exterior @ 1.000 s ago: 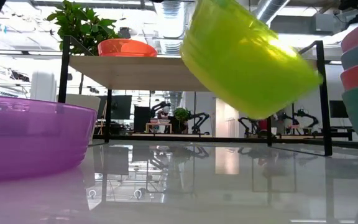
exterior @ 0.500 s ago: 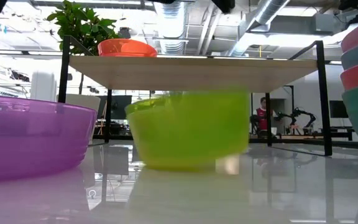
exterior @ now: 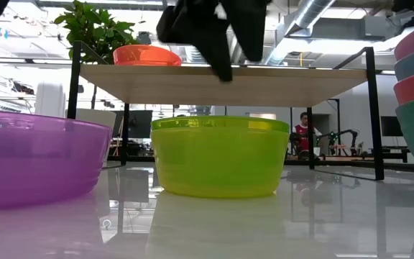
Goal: Place and stack bowls onto a shelf
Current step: Stack the small green bowl on top of the red bowl on the shelf
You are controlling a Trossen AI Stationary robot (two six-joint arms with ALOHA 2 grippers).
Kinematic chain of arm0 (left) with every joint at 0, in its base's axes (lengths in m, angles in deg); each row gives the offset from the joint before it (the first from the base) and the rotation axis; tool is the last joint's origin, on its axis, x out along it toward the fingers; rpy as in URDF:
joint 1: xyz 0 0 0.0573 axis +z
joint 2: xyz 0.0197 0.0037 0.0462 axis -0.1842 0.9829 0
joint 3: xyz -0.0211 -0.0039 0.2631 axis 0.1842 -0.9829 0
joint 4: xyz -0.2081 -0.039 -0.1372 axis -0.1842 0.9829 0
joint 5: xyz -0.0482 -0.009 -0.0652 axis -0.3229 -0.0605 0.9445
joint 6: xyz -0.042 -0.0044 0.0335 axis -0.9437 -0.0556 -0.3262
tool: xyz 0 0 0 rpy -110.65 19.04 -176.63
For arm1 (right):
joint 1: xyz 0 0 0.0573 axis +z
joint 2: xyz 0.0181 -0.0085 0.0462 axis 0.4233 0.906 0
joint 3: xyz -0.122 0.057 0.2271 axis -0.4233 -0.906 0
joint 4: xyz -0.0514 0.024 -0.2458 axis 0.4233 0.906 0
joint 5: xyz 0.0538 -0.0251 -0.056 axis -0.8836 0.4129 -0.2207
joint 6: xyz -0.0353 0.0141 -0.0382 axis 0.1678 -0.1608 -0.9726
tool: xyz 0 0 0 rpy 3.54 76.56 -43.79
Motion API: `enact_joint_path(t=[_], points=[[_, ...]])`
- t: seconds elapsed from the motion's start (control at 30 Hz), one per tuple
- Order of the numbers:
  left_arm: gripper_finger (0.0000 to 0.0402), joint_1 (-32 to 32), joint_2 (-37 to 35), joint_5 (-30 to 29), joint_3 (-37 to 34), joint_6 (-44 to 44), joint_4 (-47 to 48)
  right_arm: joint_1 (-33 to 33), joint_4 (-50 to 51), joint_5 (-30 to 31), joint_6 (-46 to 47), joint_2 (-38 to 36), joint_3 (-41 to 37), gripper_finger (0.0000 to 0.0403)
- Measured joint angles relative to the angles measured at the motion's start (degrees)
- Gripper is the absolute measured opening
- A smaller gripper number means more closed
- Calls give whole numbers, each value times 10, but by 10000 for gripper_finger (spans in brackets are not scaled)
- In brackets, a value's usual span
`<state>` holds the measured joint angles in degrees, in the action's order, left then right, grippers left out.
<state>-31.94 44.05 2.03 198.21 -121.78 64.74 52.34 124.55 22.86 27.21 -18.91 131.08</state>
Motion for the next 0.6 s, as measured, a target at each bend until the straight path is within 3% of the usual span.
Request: enact_joint_path(t=[0.33,0.6], points=[[163,-70,0,-42,-24,16,-41,0,4,0,-1,0,0,113],[160,-74,0,-76,-60,64,-46,0,2,0,-13,0,0,113]])
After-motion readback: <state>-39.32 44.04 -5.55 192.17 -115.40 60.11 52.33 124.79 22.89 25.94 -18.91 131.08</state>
